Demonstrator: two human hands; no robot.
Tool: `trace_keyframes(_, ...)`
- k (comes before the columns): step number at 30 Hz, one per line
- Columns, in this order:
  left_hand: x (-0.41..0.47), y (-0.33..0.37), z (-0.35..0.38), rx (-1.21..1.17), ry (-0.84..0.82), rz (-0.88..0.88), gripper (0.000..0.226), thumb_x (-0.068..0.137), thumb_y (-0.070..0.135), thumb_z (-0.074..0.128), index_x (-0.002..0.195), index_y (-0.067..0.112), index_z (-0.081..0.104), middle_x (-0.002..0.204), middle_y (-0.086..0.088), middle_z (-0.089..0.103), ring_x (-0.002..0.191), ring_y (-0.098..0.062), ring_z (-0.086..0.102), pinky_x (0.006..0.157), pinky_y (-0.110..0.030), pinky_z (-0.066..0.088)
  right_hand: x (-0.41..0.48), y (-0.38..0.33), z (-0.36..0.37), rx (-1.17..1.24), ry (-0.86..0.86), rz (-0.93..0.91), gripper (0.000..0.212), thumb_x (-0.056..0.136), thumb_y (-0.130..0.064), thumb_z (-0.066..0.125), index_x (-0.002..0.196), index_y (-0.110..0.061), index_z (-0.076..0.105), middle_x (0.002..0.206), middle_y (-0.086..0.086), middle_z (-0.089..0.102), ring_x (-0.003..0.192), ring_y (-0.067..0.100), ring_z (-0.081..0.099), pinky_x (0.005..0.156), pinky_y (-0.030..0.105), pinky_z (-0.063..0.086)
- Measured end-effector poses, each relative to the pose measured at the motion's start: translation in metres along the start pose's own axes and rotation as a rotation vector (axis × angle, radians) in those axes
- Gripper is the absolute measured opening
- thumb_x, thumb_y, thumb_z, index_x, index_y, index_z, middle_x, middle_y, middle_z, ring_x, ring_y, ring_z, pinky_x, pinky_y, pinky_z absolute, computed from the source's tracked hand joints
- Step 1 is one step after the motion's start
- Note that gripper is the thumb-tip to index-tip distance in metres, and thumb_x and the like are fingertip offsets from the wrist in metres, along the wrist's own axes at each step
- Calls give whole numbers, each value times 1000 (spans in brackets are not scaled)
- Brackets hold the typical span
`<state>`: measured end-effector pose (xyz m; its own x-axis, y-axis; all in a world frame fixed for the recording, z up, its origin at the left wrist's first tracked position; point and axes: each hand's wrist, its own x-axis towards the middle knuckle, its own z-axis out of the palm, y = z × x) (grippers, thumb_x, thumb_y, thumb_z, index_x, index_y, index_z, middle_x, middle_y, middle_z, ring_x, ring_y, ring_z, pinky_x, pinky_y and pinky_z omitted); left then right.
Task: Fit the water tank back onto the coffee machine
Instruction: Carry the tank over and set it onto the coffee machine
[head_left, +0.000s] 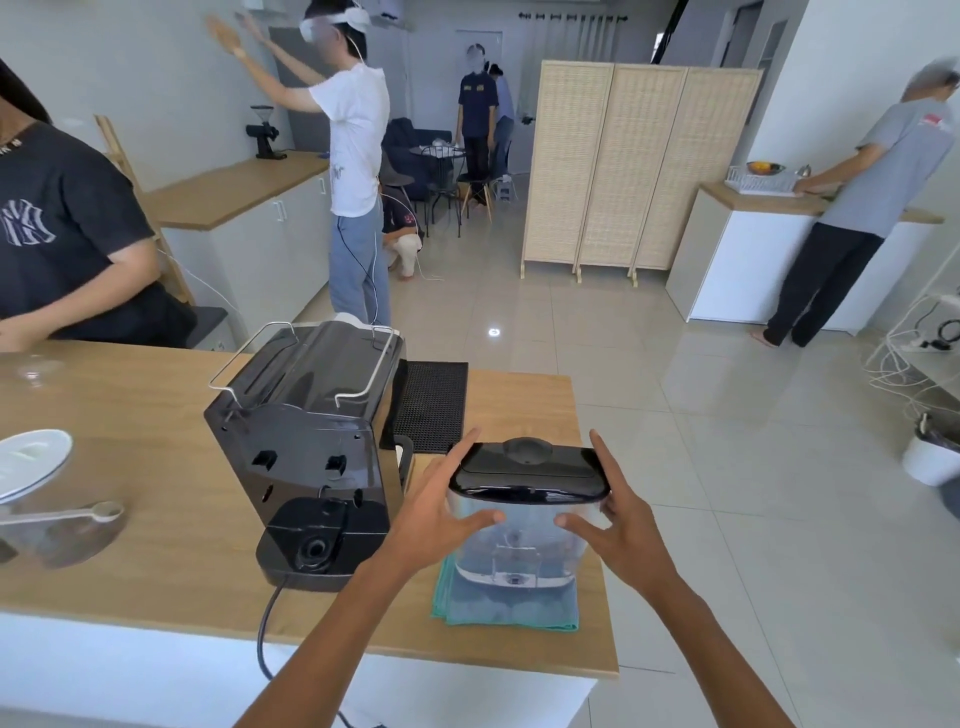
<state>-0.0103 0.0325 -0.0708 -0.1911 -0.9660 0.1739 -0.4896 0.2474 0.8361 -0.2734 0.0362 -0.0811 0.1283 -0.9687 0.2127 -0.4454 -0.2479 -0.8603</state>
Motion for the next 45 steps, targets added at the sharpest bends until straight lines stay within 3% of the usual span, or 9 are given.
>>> trace_keyframes(6, -14, -1, -11, -25, 88, 13, 98, 72, 54, 84, 152, 57, 27, 139, 43, 44, 114, -8, 55, 100, -30, 52, -6, -16, 7, -27, 44, -16, 105, 71, -56, 77, 155, -52, 13, 128, 7, 65, 86, 25, 63, 86, 39, 58)
trace_keyframes(9, -23, 1, -27, -80, 146, 34, 98, 66, 61, 83, 150, 56, 33, 127, 40, 54, 99, -10, 48, 94, -38, 57, -6, -34, 12, -31, 60, -14, 104, 71, -60, 74, 154, -54, 13, 125, 31, 56, 107, 46, 58, 90, 55, 52)
trace_keyframes(13, -42, 3, -53, -118, 238, 32, 100, 63, 57, 86, 150, 54, 36, 104, 31, 55, 85, -3, 47, 80, -17, 44, -14, -64, 27, 8, 82, -62, 103, 69, -56, 77, 152, -57, 16, 128, 19, 61, 113, 46, 53, 94, 48, 49)
trace_keyframes(20, -68, -3, -104, -161, 326, 46, 101, 72, 43, 89, 154, 49, 31, 99, 1, 44, 65, -22, 31, 59, -42, 42, -15, -104, 73, -23, 126, -100, 107, 70, -65, 72, 157, -49, 11, 107, 29, 65, 74, 25, 61, 77, 34, 56)
trace_keyframes(25, -85, -13, -142, -196, 323, 58, 98, 75, 28, 89, 155, 43, 34, 82, -12, 62, 57, -12, 30, 53, -34, 36, -14, -129, 114, 26, 139, -86, 112, 67, -66, 72, 158, -45, 11, 123, 30, 61, 110, 42, 58, 93, 46, 51)
trace_keyframes(30, -95, -32, -177, -223, 326, 64, 100, 78, 28, 87, 158, 38, 29, 66, 0, 35, 60, -8, 34, 61, -15, 38, -10, -149, 156, 28, 168, -65, 111, 67, -77, 67, 157, -48, 9, 120, 32, 60, 106, 40, 63, 93, 52, 51)
trace_keyframes(35, -94, -57, -205, -277, 287, 81, 104, 74, 32, 89, 157, 43, 28, 118, 23, 62, 100, -16, 58, 94, -32, 49, -5, -167, 189, 58, 177, -77, 110, 70, -68, 71, 158, -45, 9, 124, 19, 65, 114, 34, 60, 97, 44, 52)
trace_keyframes(40, -93, -63, -224, -268, 263, 62, 105, 78, 20, 86, 161, 31, 23, 141, 43, 48, 137, -7, 52, 114, -32, 43, 4, -178, 211, 10, 190, -71, 109, 71, -65, 68, 157, -45, 6, 83, 8, 64, 63, 11, 48, 65, 23, 47)
trace_keyframes(45, -86, -73, -237, -248, 259, 22, 109, 71, 41, 86, 160, 37, 23, 157, 25, 39, 146, -4, 39, 119, -42, 37, 9, -184, 228, -10, 196, -71, 109, 72, -61, 65, 157, -40, 1, 71, -4, 53, 60, 1, 45, 62, 10, 40)
